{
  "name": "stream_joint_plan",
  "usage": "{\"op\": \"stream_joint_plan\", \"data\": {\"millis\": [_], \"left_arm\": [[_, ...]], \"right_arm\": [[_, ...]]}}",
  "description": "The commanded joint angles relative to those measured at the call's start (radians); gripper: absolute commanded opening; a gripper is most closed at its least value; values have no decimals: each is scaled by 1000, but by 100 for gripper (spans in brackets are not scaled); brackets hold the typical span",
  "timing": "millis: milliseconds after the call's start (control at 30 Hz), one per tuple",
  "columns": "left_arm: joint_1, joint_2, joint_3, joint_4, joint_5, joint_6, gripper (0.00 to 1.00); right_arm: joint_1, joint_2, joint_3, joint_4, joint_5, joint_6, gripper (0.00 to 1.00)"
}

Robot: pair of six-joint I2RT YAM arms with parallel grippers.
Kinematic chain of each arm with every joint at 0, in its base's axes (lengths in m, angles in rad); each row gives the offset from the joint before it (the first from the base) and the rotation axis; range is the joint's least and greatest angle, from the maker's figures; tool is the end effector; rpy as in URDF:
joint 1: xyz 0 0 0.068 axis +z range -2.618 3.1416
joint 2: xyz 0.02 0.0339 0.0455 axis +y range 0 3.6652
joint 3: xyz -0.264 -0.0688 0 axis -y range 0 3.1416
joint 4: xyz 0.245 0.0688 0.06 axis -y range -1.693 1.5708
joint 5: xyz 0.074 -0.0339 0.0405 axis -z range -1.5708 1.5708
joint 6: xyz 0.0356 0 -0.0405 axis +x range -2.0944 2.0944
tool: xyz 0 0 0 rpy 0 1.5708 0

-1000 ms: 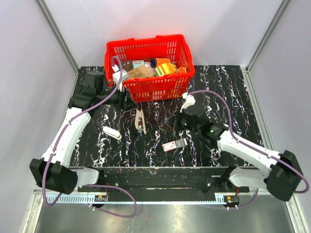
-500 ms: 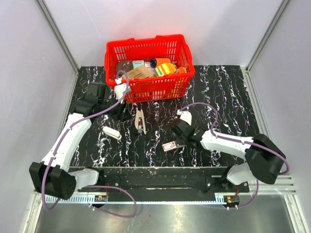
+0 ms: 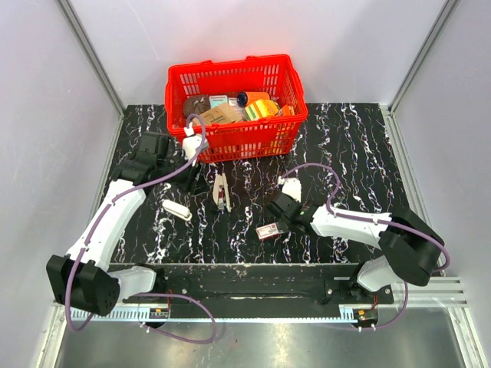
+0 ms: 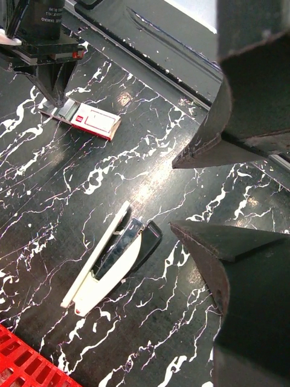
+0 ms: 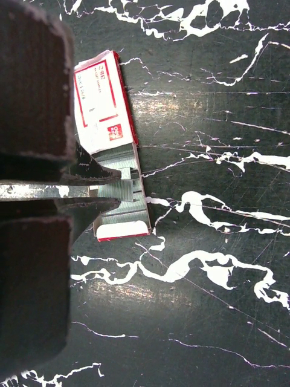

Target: Unload the staples from the stapler

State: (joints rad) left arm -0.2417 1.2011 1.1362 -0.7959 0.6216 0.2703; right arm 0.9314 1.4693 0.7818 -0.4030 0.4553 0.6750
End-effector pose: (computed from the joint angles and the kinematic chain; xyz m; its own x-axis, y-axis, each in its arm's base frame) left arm 0.2281 -0.0776 0.3256 -0.5592 0.3614 -0.7461 0.7393 0.6246 -0.2515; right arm 0.1735 0.2070 0.1730 -0.7878 -0.1188 -0.6044 -0.1373 0.9904 -0.0157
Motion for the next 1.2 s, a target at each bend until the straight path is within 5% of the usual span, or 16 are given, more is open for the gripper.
{"op": "stream_joint_plan", "data": {"millis": [0,1167], "left_arm": [[-8,-25,-1,21,-5,4,44],[-21,-32,-3,21,-10,-8,44]], "right_arm": [[10,0,31,-3,52,15,0],[10,11,-7,-20,17,-8,11]]}}
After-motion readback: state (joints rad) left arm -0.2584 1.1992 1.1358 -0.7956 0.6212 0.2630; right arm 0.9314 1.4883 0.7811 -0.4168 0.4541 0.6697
